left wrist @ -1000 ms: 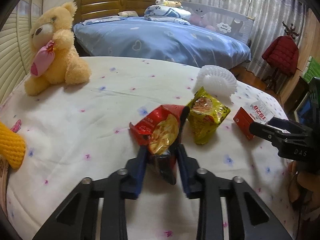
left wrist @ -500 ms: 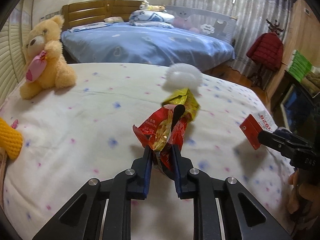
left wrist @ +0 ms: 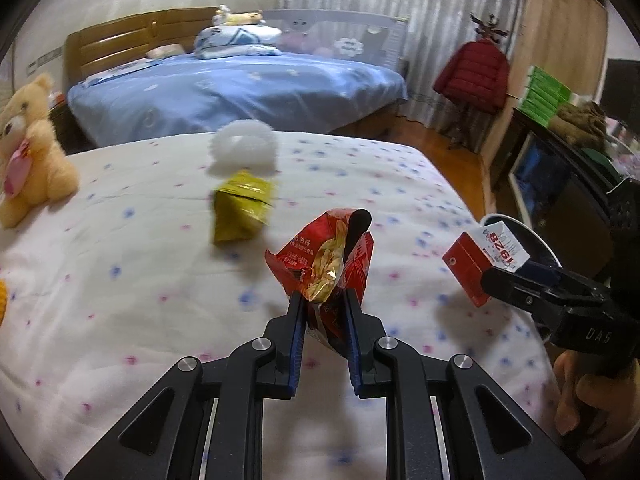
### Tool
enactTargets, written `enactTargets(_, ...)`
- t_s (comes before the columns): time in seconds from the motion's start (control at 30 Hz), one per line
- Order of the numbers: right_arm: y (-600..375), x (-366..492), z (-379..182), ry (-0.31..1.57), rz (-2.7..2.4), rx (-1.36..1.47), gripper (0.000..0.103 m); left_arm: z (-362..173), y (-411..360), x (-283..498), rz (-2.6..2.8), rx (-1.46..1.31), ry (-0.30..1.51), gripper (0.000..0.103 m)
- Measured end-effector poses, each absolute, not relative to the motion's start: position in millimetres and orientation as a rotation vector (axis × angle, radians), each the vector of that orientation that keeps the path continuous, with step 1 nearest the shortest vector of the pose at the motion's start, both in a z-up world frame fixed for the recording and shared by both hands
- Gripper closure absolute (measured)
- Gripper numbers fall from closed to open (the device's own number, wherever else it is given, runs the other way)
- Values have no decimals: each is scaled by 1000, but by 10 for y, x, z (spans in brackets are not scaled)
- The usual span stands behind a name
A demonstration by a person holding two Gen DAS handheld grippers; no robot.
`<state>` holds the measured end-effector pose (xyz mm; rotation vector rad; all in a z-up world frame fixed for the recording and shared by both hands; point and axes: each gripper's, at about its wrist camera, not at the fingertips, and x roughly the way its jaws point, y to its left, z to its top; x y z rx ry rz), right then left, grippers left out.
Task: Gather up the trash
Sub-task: 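Carry the red snack bag and white carton over the bin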
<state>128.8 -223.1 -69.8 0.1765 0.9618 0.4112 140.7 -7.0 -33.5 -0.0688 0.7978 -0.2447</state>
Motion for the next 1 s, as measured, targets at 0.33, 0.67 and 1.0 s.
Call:
enactTargets(0.33,-2726,1069,-638,939,327,236,13,-289,-454,1407,-318,-22,800,86)
enactTargets(0.67,-3137,974,-613,924,248,265,13,-291,-845,1403,-383,24,794,86)
enactTargets(1.0,-3341,944,-588,914,213,276,13,-278,-1097,1436,-413,57,783,86)
